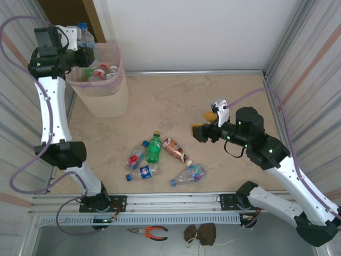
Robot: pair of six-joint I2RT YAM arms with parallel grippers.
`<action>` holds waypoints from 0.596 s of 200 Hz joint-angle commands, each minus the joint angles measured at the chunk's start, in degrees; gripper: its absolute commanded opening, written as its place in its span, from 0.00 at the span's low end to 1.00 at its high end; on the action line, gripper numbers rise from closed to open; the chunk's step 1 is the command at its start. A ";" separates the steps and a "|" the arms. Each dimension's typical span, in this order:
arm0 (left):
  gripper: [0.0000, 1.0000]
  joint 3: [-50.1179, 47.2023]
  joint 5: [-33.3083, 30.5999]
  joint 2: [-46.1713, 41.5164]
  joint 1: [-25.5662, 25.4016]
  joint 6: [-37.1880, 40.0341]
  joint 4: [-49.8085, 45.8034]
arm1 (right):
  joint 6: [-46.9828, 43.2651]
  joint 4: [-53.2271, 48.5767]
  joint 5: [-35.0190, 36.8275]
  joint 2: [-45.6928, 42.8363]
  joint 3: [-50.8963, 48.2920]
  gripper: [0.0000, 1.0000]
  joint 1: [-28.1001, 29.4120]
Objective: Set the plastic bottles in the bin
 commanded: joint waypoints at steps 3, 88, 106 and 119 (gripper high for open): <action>0.36 5.82 -0.78 4.14 -0.49 2.98 -4.88 | -1.73 0.45 -0.19 -0.02 0.99 0.80 -0.08; 0.34 3.74 4.62 12.70 -3.26 3.68 -7.67 | -1.74 0.66 -0.38 1.14 0.58 0.80 -0.10; 0.35 2.18 5.26 13.71 -3.38 3.57 -7.62 | -1.58 0.90 -0.48 1.29 0.51 0.80 -0.05; 0.35 1.34 6.15 14.56 -3.39 3.68 -7.66 | -1.50 1.09 -0.59 1.47 0.44 0.80 -0.05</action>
